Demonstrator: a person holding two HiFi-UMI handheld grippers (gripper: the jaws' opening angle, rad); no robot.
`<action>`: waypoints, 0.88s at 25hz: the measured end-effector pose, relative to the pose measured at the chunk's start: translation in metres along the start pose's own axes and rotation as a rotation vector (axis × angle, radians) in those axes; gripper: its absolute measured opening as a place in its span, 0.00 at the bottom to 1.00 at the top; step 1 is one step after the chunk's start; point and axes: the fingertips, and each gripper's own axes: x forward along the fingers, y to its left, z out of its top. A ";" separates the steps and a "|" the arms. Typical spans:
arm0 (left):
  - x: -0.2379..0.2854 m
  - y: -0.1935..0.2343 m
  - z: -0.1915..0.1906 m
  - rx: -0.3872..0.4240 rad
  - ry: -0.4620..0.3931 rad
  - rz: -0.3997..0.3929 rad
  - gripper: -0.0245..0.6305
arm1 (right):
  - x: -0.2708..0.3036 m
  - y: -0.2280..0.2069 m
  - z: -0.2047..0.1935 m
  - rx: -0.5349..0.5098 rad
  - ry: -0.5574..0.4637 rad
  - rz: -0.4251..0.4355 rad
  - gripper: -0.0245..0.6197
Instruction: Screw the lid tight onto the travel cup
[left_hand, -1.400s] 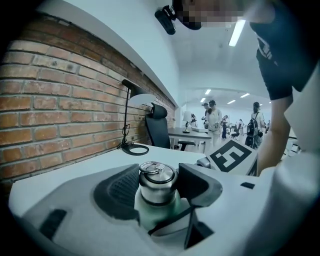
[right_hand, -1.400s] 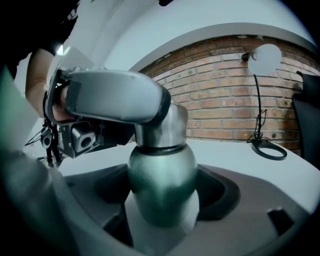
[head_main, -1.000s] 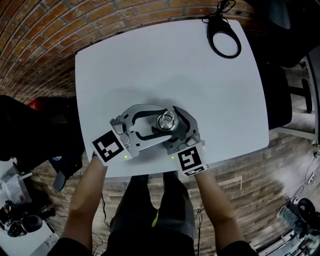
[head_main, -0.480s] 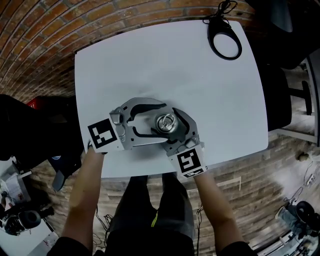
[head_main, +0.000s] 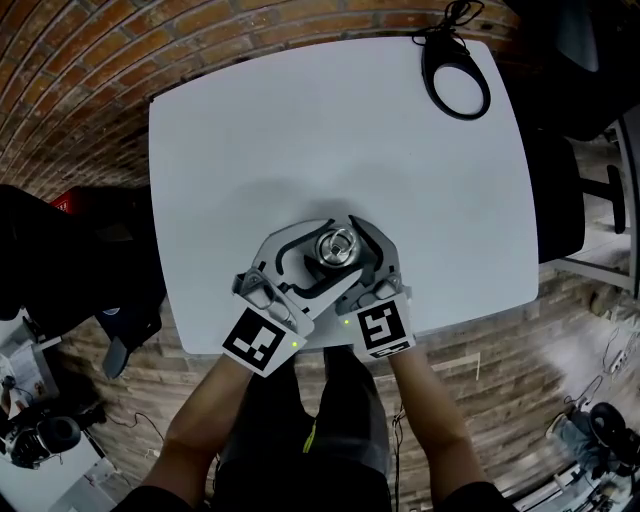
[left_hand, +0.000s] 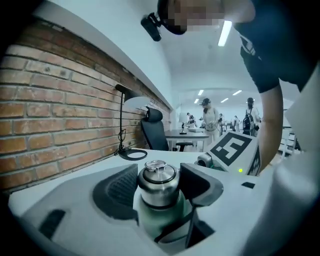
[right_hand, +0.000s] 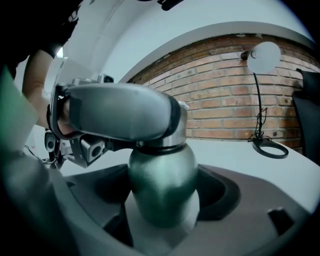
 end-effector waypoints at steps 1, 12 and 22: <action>0.002 -0.001 0.003 0.024 -0.013 -0.013 0.44 | 0.000 0.000 0.000 -0.003 -0.006 0.001 0.61; -0.007 -0.019 0.007 0.137 -0.087 -0.631 0.44 | -0.001 0.003 0.000 0.002 0.016 0.007 0.61; -0.010 -0.020 -0.001 0.051 -0.014 -0.721 0.45 | 0.000 0.004 0.000 0.004 0.003 0.010 0.61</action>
